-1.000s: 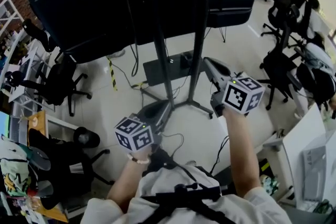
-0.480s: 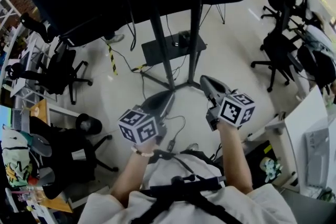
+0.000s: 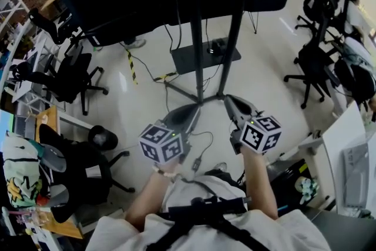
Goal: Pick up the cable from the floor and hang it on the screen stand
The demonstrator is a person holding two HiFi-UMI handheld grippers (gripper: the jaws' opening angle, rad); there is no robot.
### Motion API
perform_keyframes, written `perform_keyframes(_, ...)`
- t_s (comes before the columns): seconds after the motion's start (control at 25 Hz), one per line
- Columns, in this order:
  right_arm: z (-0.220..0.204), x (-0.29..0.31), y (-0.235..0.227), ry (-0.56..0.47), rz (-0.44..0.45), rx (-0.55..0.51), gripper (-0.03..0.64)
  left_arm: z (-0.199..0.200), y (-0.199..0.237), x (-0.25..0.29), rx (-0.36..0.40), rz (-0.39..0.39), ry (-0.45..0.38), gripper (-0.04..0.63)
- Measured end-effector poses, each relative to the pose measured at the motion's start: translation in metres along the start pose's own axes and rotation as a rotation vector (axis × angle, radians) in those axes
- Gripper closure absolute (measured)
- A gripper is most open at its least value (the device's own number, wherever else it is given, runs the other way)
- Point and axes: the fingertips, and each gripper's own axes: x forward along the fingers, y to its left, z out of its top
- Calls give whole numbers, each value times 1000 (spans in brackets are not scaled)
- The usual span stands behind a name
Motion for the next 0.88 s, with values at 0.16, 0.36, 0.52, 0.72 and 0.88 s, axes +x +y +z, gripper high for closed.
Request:
perform_keyframes(0.16,-12,7,20,26,-11,-28,612,0,13,-23,-28,5,-22,595)
perform_keyframes(0.36,-33,14,43,51,-10,7,611,-3,25,-45,-88,3,-37,595)
perform_keyframes(0.52,-39,16,55,54,-16,-2,611,-5,30,-54,-110,-13,-36,595)
perform_keyframes(0.72,-39,20,62,56,-16,-7,611,0,33,-59,-115,-20,-36,595)
perform_keyframes(0.88,-36,23,67,63,-20,-13,611,6,37,-61,-111,-16,-43,595)
